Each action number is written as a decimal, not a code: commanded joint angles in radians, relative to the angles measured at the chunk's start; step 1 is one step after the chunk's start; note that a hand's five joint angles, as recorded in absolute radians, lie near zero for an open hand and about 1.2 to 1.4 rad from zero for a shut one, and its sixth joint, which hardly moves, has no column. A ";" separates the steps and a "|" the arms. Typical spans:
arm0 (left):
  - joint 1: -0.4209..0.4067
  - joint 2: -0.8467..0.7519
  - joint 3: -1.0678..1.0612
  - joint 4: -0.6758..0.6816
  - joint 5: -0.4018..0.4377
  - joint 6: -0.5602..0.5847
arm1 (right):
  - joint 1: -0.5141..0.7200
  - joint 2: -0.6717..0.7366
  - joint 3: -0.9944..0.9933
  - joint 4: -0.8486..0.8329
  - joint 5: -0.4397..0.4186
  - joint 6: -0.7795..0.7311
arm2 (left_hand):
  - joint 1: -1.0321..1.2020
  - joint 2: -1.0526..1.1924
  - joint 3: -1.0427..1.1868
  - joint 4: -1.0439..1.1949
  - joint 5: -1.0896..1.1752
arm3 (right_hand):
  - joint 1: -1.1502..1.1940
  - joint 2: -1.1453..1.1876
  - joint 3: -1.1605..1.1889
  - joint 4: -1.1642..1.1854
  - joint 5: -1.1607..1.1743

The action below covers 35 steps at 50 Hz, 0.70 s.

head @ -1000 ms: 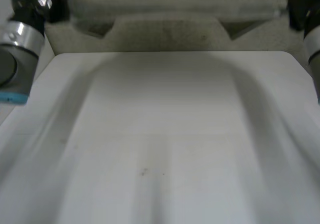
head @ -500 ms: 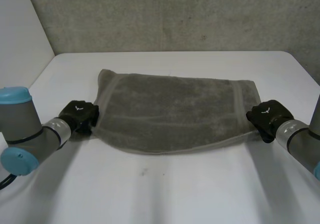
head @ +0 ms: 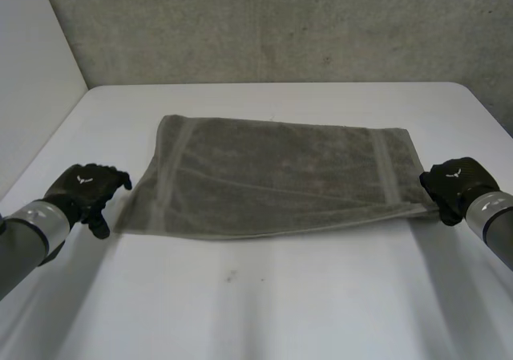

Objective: Fold the towel.

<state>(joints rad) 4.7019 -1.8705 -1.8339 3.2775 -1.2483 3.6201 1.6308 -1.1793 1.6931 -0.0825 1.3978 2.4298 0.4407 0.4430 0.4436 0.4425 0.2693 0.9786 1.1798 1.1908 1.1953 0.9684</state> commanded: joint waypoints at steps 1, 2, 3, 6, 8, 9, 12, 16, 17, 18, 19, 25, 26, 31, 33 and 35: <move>0.030 -0.045 -0.030 0.002 0.085 0.003 | -0.008 0.007 0.005 0.004 -0.002 -0.005 | 0.104 0.102 0.101 0.103 0.101 | 0.418 0.216 0.205 0.201 0.253; 0.030 -0.045 -0.030 0.002 0.085 0.003 | -0.006 0.010 0.008 0.004 -0.002 -0.003 | 0.105 0.102 0.102 0.103 0.101 | 0.418 0.216 0.205 0.201 0.253; 0.040 -0.196 0.054 0.053 0.178 0.012 | -0.005 0.010 0.025 0.003 -0.003 -0.008 | 0.213 0.211 0.210 0.211 0.210 | 0.418 0.216 0.205 0.201 0.253; 0.038 -0.214 0.071 0.067 0.178 0.011 | -0.005 0.010 0.027 0.001 -0.003 -0.009 | 0.248 0.246 0.245 0.246 0.245 | 0.418 0.216 0.205 0.201 0.253; 0.038 -0.223 0.080 0.070 0.178 0.011 | -0.005 0.012 0.030 0.001 -0.003 -0.011 | 0.260 0.258 0.257 0.258 0.257 | 0.418 0.216 0.205 0.201 0.253; 0.038 -0.231 0.088 0.070 0.176 0.011 | -0.005 0.012 0.030 0.001 -0.003 -0.011 | 0.272 0.269 0.269 0.270 0.269 | 0.418 0.216 0.205 0.201 0.253; 0.037 -0.246 0.107 0.070 0.176 0.011 | -0.005 0.012 0.036 0.001 -0.002 -0.011 | 0.295 0.293 0.292 0.294 0.292 | 0.418 0.216 0.205 0.201 0.253; 0.034 -0.251 0.120 0.071 0.174 0.011 | -0.005 0.015 0.039 0.000 -0.002 -0.012 | 0.330 0.328 0.328 0.329 0.327 | 0.418 0.216 0.205 0.201 0.253; 0.032 -0.256 0.126 0.071 0.174 0.011 | -0.005 0.015 0.039 0.000 -0.002 -0.012 | 0.345 0.343 0.342 0.343 0.342 | 0.418 0.216 0.205 0.201 0.253; 0.032 -0.256 0.127 0.071 0.174 0.011 | -0.005 0.020 0.039 0.000 -0.002 -0.012 | 0.345 0.343 0.342 0.344 0.342 | 0.418 0.216 0.205 0.201 0.253; 0.030 -0.262 0.134 0.070 0.173 0.011 | -0.005 0.021 0.039 0.000 -0.002 -0.012 | 0.354 0.352 0.351 0.352 0.351 | 0.418 0.216 0.205 0.201 0.253; 0.026 -0.286 0.153 0.070 0.173 0.012 | -0.005 0.027 0.040 0.000 0.000 -0.012 | 0.410 0.407 0.407 0.408 0.406 | 0.418 0.216 0.205 0.201 0.253; 0.024 -0.289 0.154 0.070 0.173 0.012 | -0.005 0.027 0.040 0.000 0.000 -0.012 | 0.451 0.448 0.448 0.449 0.447 | 0.418 0.216 0.205 0.201 0.253; 0.018 -0.288 0.160 0.071 0.173 0.011 | -0.005 0.032 0.040 0.000 0.000 -0.014 | 0.623 0.621 0.621 0.622 0.620 | 0.418 0.216 0.205 0.201 0.253; 0.012 -0.286 0.162 0.071 0.173 0.008 | -0.005 0.032 0.040 0.000 0.000 -0.014 | 0.700 0.697 0.697 0.698 0.697 | 0.418 0.216 0.205 0.201 0.253; 0.006 -0.286 0.162 0.071 0.173 0.006 | -0.005 0.033 0.040 0.000 0.000 -0.014 | 0.797 0.795 0.795 0.796 0.794 | 0.418 0.216 0.205 0.201 0.253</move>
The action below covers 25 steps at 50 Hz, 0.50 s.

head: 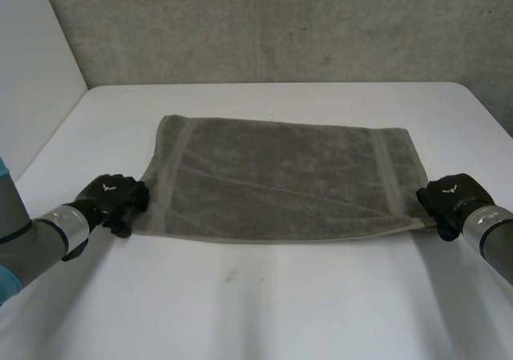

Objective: Fold the towel.

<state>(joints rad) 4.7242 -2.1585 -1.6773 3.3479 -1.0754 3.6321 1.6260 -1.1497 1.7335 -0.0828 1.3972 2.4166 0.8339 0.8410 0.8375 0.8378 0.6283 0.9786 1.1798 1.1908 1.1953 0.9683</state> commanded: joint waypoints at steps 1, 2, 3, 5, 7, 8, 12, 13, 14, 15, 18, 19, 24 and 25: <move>-0.021 0.002 0.005 0.002 0.000 -0.007 | 0.000 0.004 0.000 0.000 0.000 -0.001 | 0.506 0.499 0.502 0.502 0.537 | 0.418 0.216 0.205 0.201 0.253; -0.021 0.002 0.005 0.002 0.000 -0.007 | 0.000 0.004 0.000 0.000 0.000 -0.001 | 0.507 0.500 0.503 0.503 0.538 | 0.418 0.216 0.205 0.201 0.253; -0.024 0.002 0.007 0.002 0.000 -0.009 | 0.000 0.004 0.000 0.000 0.000 -0.001 | 0.562 0.555 0.558 0.558 0.593 | 0.418 0.216 0.205 0.201 0.253; -0.026 0.003 0.007 0.002 0.000 -0.009 | 0.000 0.004 0.000 0.000 0.000 -0.001 | 0.562 0.555 0.559 0.558 0.593 | 0.418 0.216 0.205 0.201 0.253; -0.030 0.011 0.004 0.005 -0.004 -0.010 | 0.000 0.004 0.000 0.000 0.000 -0.002 | 0.562 0.555 0.559 0.558 0.593 | 0.418 0.216 0.205 0.201 0.253; -0.030 0.011 0.004 0.005 -0.004 -0.010 | 0.000 0.004 0.001 0.000 0.000 -0.002 | 0.562 0.555 0.559 0.558 0.593 | 0.418 0.216 0.205 0.201 0.253; -0.035 0.023 -0.007 0.005 -0.034 -0.012 | 0.000 0.004 0.001 0.000 -0.001 -0.002 | 0.562 0.555 0.559 0.558 0.593 | 0.418 0.216 0.205 0.201 0.253; -0.035 0.023 -0.007 0.005 -0.034 -0.012 | 0.000 0.004 0.001 0.000 -0.001 -0.004 | 0.562 0.555 0.559 0.558 0.593 | 0.418 0.216 0.205 0.201 0.253; -0.035 0.037 -0.013 0.001 -0.047 -0.012 | 0.000 0.004 0.000 0.003 -0.001 -0.004 | 0.562 0.555 0.559 0.558 0.593 | 0.418 0.216 0.205 0.201 0.253; -0.036 0.054 -0.024 -0.005 -0.064 -0.012 | 0.000 0.004 0.000 0.003 -0.001 -0.004 | 0.562 0.555 0.559 0.558 0.593 | 0.418 0.216 0.205 0.201 0.253; -0.036 0.095 -0.064 -0.007 -0.098 -0.010 | 0.000 -0.002 0.001 0.015 -0.001 -0.014 | 0.562 0.555 0.559 0.558 0.593 | 0.418 0.216 0.205 0.201 0.253; -0.036 0.095 -0.064 -0.007 -0.098 -0.010 | 0.000 -0.011 0.006 0.024 0.000 -0.033 | 0.562 0.555 0.559 0.558 0.593 | 0.418 0.216 0.205 0.201 0.253; -0.035 0.193 -0.130 -0.041 -0.132 -0.010 | -0.005 -0.040 0.012 0.115 0.003 -0.114 | 0.562 0.555 0.559 0.558 0.593 | 0.418 0.216 0.205 0.201 0.253; -0.033 0.227 -0.145 -0.074 -0.139 -0.010 | -0.008 -0.060 0.014 0.161 0.003 -0.137 | 0.562 0.555 0.559 0.558 0.593 | 0.418 0.216 0.205 0.201 0.253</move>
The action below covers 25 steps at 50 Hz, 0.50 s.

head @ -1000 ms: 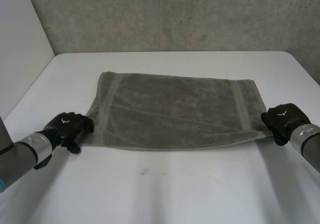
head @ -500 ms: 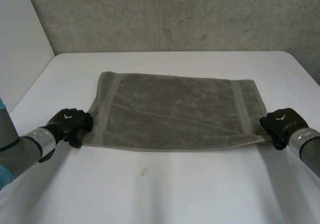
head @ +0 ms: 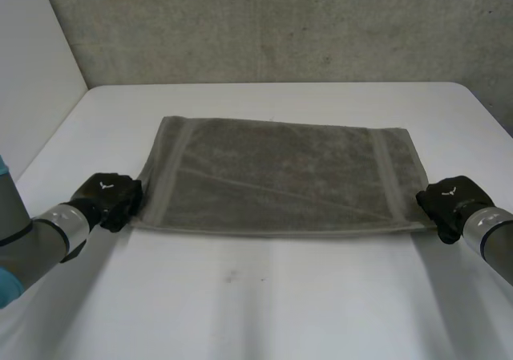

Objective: Fold the towel.

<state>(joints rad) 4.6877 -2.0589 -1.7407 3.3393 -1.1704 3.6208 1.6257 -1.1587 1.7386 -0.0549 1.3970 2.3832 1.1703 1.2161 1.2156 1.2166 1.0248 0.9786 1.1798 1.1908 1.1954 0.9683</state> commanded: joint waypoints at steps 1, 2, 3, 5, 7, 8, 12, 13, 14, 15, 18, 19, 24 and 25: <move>0.009 0.167 -0.098 -0.110 -0.051 0.001 | -0.007 -0.052 0.009 0.133 0.004 -0.104 | 0.226 0.180 0.181 0.180 0.197 | 0.418 0.216 0.205 0.201 0.253; 0.009 0.167 -0.099 -0.110 -0.051 0.001 | -0.010 -0.071 0.010 0.180 0.002 -0.120 | 0.226 0.180 0.181 0.180 0.197 | 0.418 0.216 0.205 0.201 0.253; 0.012 0.204 -0.111 -0.156 -0.054 -0.001 | -0.012 -0.093 0.015 0.225 0.004 -0.136 | 0.226 0.180 0.181 0.180 0.197 | 0.418 0.216 0.205 0.201 0.253; 0.017 0.243 -0.126 -0.207 -0.061 -0.001 | -0.013 -0.116 0.022 0.274 0.002 -0.148 | 0.226 0.180 0.181 0.180 0.197 | 0.418 0.216 0.205 0.201 0.253; 0.034 0.316 -0.160 -0.295 -0.074 0.001 | -0.013 -0.139 0.036 0.320 0.002 -0.168 | 0.226 0.180 0.181 0.180 0.197 | 0.418 0.216 0.205 0.201 0.253; 0.034 0.316 -0.160 -0.296 -0.074 0.001 | -0.015 -0.165 0.054 0.364 0.000 -0.195 | 0.226 0.180 0.181 0.180 0.197 | 0.418 0.216 0.205 0.201 0.253; 0.045 0.408 -0.191 -0.426 -0.078 0.015 | -0.026 -0.220 0.095 0.437 -0.001 -0.257 | 0.226 0.180 0.181 0.180 0.197 | 0.418 0.216 0.205 0.201 0.253; 0.045 0.408 -0.191 -0.426 -0.078 0.015 | -0.044 -0.249 0.119 0.470 0.000 -0.289 | 0.226 0.180 0.181 0.180 0.197 | 0.418 0.216 0.205 0.201 0.253; 0.045 0.430 -0.192 -0.473 -0.078 0.015 | -0.059 -0.271 0.137 0.498 0.000 -0.320 | 0.226 0.180 0.181 0.180 0.197 | 0.418 0.216 0.205 0.201 0.253; 0.043 0.445 -0.192 -0.513 -0.080 0.016 | -0.059 -0.271 0.137 0.498 0.000 -0.320 | 0.226 0.180 0.181 0.180 0.197 | 0.418 0.216 0.205 0.201 0.253; 0.045 0.453 -0.180 -0.549 -0.075 0.018 | -0.073 -0.286 0.136 0.533 -0.003 -0.366 | 0.226 0.180 0.181 0.180 0.197 | 0.418 0.216 0.205 0.201 0.253; 0.045 0.453 -0.180 -0.549 -0.075 0.018 | -0.073 -0.288 0.121 0.532 -0.001 -0.372 | 0.226 0.180 0.181 0.180 0.197 | 0.418 0.216 0.205 0.201 0.253; 0.034 0.402 -0.085 -0.456 -0.066 0.016 | -0.066 -0.271 0.027 0.463 -0.026 -0.351 | 0.226 0.180 0.181 0.180 0.197 | 0.418 0.216 0.205 0.201 0.253; 0.034 0.402 -0.085 -0.455 -0.066 0.016 | -0.064 -0.242 0.001 0.434 -0.024 -0.331 | 0.226 0.180 0.181 0.180 0.197 | 0.418 0.216 0.205 0.201 0.253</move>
<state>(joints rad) 4.7317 -1.6108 -1.8997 2.8094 -1.2430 3.6391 1.5543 -1.4471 1.8361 0.4626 1.3880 2.0175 1.1705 1.2171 1.2164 1.2168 1.0281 0.9786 1.1799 1.1908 1.1953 0.9683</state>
